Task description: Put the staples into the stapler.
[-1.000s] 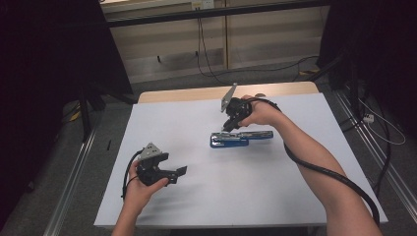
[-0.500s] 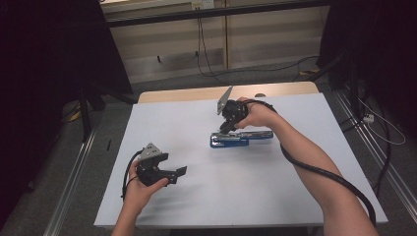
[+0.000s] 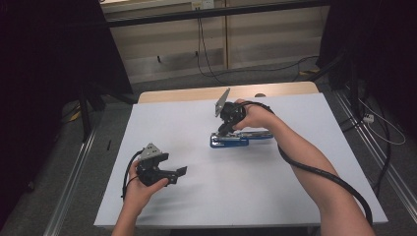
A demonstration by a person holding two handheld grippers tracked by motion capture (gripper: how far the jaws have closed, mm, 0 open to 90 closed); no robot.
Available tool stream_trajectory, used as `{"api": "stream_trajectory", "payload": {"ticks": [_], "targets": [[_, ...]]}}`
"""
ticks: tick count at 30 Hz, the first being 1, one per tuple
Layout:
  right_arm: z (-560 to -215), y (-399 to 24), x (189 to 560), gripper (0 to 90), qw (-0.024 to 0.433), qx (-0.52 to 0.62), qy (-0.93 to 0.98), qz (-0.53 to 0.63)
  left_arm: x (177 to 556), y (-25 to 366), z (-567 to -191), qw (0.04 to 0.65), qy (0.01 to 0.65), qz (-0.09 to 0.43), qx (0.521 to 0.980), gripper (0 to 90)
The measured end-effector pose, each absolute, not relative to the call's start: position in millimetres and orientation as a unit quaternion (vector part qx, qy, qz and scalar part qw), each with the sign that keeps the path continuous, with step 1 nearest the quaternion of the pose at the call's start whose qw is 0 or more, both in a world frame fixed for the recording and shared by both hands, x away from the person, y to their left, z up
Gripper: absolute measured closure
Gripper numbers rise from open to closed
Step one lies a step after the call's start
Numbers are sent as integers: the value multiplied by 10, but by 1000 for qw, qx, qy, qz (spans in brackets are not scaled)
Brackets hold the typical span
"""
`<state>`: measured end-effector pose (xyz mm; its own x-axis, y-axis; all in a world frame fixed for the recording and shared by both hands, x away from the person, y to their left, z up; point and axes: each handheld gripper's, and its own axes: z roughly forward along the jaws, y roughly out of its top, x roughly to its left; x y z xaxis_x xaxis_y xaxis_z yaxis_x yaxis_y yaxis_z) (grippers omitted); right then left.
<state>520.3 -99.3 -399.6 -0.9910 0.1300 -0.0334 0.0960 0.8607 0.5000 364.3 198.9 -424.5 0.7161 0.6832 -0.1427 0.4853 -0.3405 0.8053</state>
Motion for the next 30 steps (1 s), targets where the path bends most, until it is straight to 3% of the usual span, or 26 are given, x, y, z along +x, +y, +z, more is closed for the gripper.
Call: {"api": "stream_trajectory", "payload": {"ticks": [30], "targets": [[-4074, -956, 5221, 790, 24, 64, 964, 257, 3654, 1996, -4247, 446, 360, 110, 812, 90]]}}
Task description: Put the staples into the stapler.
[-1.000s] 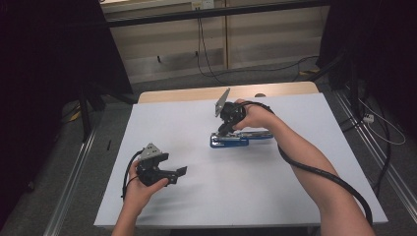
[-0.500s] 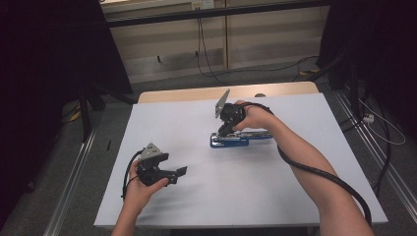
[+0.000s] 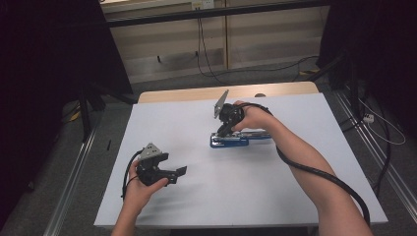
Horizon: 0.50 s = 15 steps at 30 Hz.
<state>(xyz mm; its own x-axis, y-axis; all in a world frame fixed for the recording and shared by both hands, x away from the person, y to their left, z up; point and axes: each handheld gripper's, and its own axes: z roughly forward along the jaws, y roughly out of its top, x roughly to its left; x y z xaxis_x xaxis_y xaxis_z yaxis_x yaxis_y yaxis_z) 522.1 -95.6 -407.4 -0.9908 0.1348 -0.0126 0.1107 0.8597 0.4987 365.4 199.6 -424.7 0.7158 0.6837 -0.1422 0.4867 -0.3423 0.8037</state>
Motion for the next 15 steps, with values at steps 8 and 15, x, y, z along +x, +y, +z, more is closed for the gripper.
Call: {"api": "stream_trajectory", "payload": {"ticks": [8, 15], "targets": [[-4072, -979, 5223, 790, 19, 70, 963, 258, 3655, 1996, -4249, 445, 360, 110, 812, 90], [-4065, -982, 5221, 790, 17, 72, 963, 258, 3655, 1988, -4252, 444, 360, 110, 813, 90]]}}
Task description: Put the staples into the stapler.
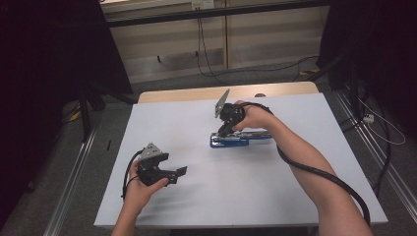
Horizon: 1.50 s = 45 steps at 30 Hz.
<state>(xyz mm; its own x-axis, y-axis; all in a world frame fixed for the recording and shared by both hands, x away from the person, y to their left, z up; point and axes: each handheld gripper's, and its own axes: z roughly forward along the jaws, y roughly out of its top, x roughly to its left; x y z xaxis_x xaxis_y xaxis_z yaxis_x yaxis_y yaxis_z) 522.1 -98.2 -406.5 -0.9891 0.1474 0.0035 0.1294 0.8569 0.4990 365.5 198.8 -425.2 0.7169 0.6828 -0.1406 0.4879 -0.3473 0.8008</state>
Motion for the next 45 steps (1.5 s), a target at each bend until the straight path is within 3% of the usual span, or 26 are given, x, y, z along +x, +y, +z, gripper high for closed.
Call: {"api": "stream_trajectory", "payload": {"ticks": [45], "targets": [[-4094, -882, 5242, 788, 19, 80, 961, 265, 3663, 1988, -4260, 443, 358, 110, 814, 90]]}}
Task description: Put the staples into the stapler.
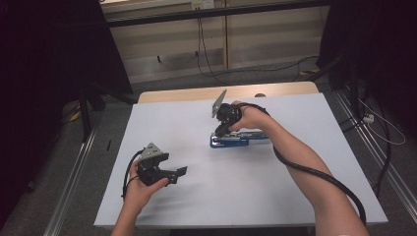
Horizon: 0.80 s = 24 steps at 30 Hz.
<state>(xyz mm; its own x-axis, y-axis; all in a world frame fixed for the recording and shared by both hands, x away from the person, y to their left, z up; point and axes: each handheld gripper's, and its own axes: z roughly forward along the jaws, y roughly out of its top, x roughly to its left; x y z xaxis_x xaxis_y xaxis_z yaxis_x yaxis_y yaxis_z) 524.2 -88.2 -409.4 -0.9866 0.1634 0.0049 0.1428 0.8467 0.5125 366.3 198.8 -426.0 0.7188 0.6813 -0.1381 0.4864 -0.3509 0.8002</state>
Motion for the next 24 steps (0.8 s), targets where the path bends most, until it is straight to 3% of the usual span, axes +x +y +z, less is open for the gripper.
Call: {"api": "stream_trajectory", "payload": {"ticks": [4, 6, 20, 24], "targets": [[-4103, -838, 5234, 637, 23, 95, 957, 273, 3661, 1989, -4258, 443, 358, 109, 815, 90], [-4098, -842, 5228, 637, 23, 97, 957, 274, 3662, 1988, -4259, 443, 357, 109, 815, 90], [-3986, -1308, 5013, 396, 42, 176, 934, 307, 3690, 1932, -4272, 443, 351, 104, 818, 90], [-3970, -1460, 4920, 278, 54, 200, 928, 310, 3707, 1908, -4273, 444, 349, 103, 819, 90]]}}
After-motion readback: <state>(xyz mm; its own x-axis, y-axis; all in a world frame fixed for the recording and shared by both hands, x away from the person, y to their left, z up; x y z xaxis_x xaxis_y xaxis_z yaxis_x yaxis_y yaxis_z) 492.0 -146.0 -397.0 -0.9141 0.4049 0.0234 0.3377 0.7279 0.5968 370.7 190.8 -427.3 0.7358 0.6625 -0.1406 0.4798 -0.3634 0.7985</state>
